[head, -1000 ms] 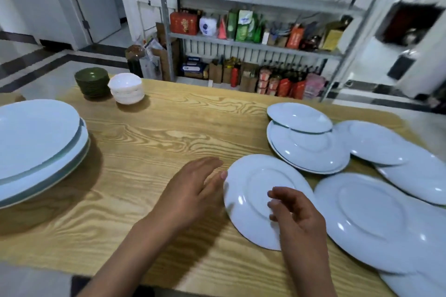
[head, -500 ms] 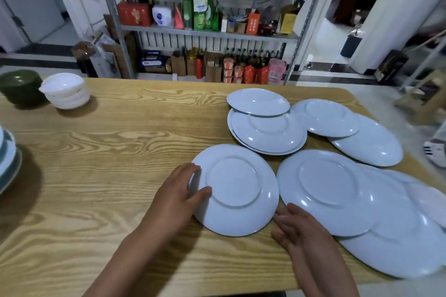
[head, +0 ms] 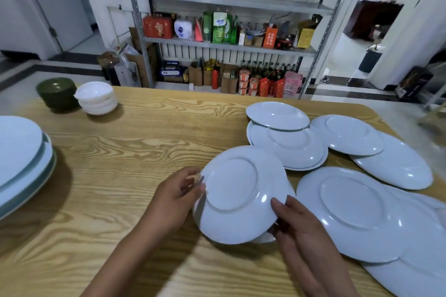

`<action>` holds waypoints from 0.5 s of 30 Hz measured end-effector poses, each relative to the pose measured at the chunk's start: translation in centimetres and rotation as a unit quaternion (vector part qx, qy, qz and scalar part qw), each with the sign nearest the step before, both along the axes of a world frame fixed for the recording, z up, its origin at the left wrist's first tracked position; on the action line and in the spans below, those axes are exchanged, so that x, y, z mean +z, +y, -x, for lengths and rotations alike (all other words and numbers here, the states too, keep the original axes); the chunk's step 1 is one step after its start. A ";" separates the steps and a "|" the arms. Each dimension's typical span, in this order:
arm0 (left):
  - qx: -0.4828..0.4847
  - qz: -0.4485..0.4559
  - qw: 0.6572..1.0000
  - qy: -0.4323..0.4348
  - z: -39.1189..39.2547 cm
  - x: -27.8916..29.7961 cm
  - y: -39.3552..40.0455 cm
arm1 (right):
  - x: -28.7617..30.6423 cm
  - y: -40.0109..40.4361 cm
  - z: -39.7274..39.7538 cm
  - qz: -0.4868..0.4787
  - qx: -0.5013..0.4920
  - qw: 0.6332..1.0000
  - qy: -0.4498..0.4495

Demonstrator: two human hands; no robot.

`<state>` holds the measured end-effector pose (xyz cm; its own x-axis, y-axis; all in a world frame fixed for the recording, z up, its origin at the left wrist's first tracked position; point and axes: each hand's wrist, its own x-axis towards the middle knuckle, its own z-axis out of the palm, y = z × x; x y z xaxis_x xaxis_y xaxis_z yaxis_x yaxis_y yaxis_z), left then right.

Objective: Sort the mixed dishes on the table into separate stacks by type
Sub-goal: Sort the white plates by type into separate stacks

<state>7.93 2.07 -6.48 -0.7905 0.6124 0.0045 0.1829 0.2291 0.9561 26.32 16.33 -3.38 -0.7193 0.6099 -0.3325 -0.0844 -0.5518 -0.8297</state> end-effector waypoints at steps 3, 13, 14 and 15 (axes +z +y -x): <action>0.038 0.031 0.987 0.156 0.2 2.5 -1.9 | 1.4 -1.8 1.8 -0.026 -0.009 0.999 0.044; 0.113 0.047 0.862 0.491 1.6 8.9 -7.2 | 4.0 -5.7 10.0 -0.525 0.004 0.847 0.087; 0.120 0.055 0.851 0.508 2.3 8.6 -7.3 | 3.8 -5.6 11.0 -0.570 0.008 0.816 0.093; 0.125 0.067 0.837 0.528 3.0 8.3 -7.4 | 3.3 -5.5 11.8 -0.616 0.012 0.782 0.096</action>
<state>4.97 -5.37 1.82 -0.4926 0.4788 0.7267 0.8404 0.4787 0.2543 14.51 10.81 -0.03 -0.6995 0.3679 0.6126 -0.2746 0.6531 -0.7057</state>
